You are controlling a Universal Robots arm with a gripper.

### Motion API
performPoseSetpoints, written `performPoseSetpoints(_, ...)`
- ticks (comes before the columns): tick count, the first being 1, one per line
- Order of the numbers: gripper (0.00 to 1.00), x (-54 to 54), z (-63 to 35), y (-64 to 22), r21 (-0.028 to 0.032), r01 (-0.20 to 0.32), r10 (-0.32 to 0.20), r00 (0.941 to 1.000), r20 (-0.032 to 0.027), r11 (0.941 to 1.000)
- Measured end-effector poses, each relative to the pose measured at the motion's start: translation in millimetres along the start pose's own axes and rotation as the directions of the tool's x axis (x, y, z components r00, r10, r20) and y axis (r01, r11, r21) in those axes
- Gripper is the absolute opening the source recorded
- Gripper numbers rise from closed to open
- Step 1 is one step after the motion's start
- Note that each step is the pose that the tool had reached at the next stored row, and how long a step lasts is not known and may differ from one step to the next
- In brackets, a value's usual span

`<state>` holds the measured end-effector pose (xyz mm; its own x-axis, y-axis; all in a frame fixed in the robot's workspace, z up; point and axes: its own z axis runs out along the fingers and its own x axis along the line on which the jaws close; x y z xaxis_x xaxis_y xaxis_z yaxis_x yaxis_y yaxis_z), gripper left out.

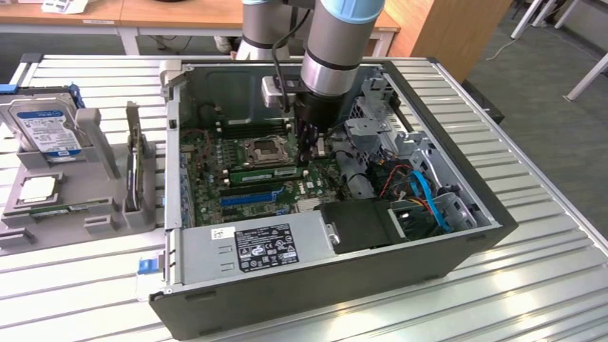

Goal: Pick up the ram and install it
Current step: 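Press down the ram until it locks into place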

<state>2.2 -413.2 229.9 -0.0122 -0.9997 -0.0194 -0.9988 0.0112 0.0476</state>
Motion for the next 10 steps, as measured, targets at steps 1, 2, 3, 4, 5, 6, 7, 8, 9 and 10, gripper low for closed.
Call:
performPoseSetpoints(1, 0.10, 0.0, 0.1, 0.0, 0.0000, 0.000, 0.000, 1.0000, 0.0000, 1.0000)
performPoseSetpoints(2, 0.10, 0.0, 0.3, 0.0, 0.0001, 0.000, 0.000, 1.0000, 0.0002, 1.0000)
performPoseSetpoints(3, 0.10, 0.0, 0.5, 0.0, 0.0000, 0.000, 0.000, 1.0000, 0.0002, 1.0000)
performPoseSetpoints(4, 0.10, 0.0, 0.6, 0.0, 0.0000, 0.000, 0.000, 1.0000, 0.0000, 1.0000)
performPoseSetpoints(5, 0.10, 0.0, 0.7, 0.0, 0.0000, 0.000, 0.000, 1.0000, 0.0000, 1.0000)
performPoseSetpoints(6, 0.10, 0.0, 0.8, 0.0, 0.0000, 0.000, 0.000, 1.0000, 0.0000, 1.0000)
performPoseSetpoints(7, 0.10, 0.0, 0.8, 0.0, 0.0000, 0.000, 0.000, 1.0000, 0.0000, 1.0000)
performPoseSetpoints(8, 0.10, 0.0, 0.8, 0.0, 0.0000, 0.000, 0.000, 1.0000, 0.0000, 1.0000)
performPoseSetpoints(9, 0.10, 0.0, 0.8, 0.0, 0.0000, 0.000, 0.000, 1.0000, 0.0000, 1.0000)
performPoseSetpoints(10, 0.10, 0.0, 0.8, 0.0, 0.0000, 0.000, 0.000, 1.0000, 0.0000, 1.0000)
